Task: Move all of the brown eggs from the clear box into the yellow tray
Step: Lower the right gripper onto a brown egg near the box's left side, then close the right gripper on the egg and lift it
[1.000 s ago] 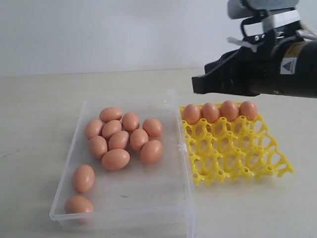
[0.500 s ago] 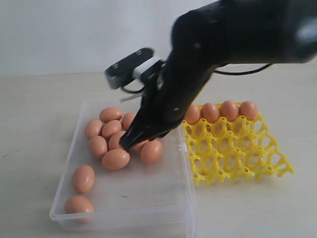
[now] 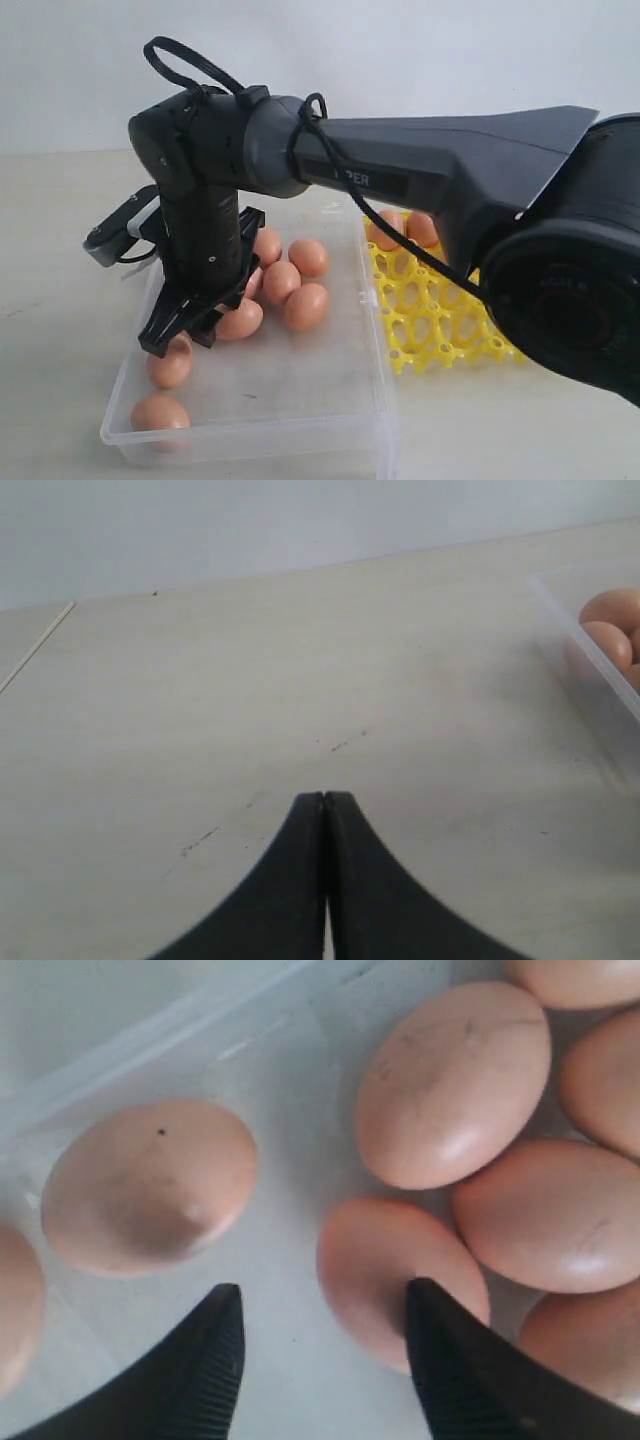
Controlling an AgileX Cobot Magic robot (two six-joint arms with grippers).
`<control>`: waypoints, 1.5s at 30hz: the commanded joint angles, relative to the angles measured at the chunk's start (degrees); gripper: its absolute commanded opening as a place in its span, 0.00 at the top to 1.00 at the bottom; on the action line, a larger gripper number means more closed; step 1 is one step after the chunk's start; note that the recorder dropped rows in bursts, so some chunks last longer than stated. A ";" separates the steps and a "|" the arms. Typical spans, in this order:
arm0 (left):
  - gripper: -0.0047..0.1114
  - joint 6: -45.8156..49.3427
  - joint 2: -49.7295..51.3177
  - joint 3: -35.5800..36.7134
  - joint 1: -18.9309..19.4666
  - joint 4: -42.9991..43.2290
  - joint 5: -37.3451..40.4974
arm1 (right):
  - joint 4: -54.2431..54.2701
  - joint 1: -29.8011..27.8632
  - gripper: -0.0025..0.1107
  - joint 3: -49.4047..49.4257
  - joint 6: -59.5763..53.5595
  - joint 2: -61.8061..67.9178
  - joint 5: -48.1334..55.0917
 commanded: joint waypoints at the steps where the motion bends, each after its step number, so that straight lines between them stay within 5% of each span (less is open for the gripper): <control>1: 0.96 -0.26 -0.32 -0.23 0.13 -0.06 -0.35 | -2.19 -0.35 0.45 -1.05 -0.39 0.72 -0.82; 45: 0.96 -0.26 -0.32 -0.23 0.13 -0.06 -0.35 | -3.45 -0.32 0.45 -1.44 -0.68 4.78 -4.78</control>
